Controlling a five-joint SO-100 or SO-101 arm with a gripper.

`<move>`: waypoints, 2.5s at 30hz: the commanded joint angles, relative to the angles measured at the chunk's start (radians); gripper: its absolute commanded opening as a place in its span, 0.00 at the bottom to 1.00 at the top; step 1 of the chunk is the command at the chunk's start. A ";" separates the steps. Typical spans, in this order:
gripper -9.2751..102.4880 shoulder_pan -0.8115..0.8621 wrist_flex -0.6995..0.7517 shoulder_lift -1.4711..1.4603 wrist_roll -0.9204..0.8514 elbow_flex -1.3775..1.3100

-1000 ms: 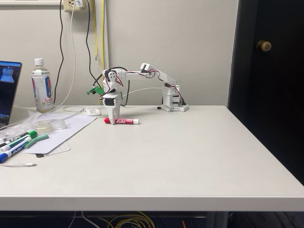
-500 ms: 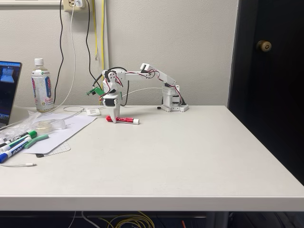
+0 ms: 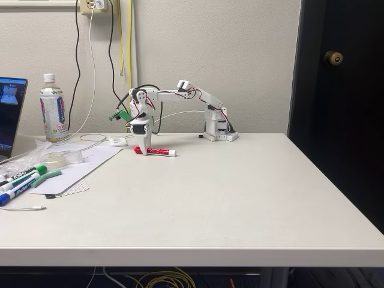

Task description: Pick up the red marker.

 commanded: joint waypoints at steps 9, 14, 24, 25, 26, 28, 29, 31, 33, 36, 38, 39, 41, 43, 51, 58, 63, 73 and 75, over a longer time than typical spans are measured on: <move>0.13 0.014 0.008 0.126 -0.009 0.029; 0.13 0.012 0.008 0.236 -0.002 0.115; 0.13 -0.049 0.008 0.529 0.092 0.301; 0.13 -0.060 0.008 0.561 0.103 0.321; 0.13 -0.071 0.008 0.594 0.114 0.339; 0.13 -0.091 0.006 0.658 0.137 0.379; 0.13 -0.103 0.006 0.687 0.146 0.394; 0.13 -0.124 0.006 0.733 0.166 0.416; 0.13 -0.144 0.006 0.767 0.187 0.433; 0.13 -0.170 0.006 0.805 0.210 0.459; 0.13 -0.189 0.006 0.824 0.227 0.476; 0.13 -0.201 0.006 0.834 0.236 0.482; 0.13 -0.225 0.006 0.854 0.265 0.486; 0.13 -0.259 0.006 0.879 0.299 0.489; 0.09 -0.437 -0.026 1.011 0.426 0.538; 0.09 -0.563 -0.482 1.471 0.459 1.175; 0.09 -0.634 -0.684 1.695 0.469 1.482; 0.09 -0.759 -0.813 1.859 0.611 1.663; 0.09 -0.773 -0.830 1.887 0.630 1.700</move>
